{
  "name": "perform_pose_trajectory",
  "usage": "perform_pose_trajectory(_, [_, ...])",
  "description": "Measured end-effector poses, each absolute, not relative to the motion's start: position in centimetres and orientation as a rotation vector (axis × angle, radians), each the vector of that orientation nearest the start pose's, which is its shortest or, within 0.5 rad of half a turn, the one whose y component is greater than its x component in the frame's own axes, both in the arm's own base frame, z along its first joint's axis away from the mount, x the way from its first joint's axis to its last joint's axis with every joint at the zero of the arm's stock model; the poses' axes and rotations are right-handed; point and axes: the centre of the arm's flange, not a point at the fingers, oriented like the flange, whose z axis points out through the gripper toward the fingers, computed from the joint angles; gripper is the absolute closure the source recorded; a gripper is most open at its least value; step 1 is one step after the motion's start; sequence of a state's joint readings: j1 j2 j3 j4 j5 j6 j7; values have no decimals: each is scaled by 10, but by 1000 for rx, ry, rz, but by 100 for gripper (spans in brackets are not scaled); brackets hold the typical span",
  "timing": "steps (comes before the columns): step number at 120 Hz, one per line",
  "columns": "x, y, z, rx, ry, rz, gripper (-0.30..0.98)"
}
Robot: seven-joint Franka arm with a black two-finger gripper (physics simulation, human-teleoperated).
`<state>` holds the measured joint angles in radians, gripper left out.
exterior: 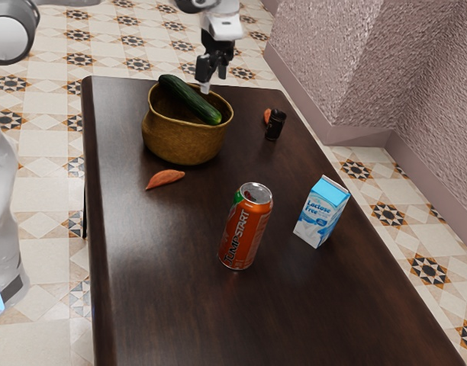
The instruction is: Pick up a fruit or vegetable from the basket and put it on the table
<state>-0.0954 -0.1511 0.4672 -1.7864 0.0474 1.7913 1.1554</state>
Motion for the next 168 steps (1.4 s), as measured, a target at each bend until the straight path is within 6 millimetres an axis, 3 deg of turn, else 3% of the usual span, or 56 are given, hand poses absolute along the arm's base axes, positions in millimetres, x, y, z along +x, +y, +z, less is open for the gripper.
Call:
perform_pose_trajectory(30, [490, 203, 617, -2652, 1457, -113, 0])
perform_pose_trajectory(58, [476, 204, 618, -2591, 1616, -87, 0])
perform_pose_trajectory(102, [461, 225, 586, -2581, 1736, -33, 0])
perform_pose_trajectory(168, [459, 231, 532, -2572, 1822, -27, 3])
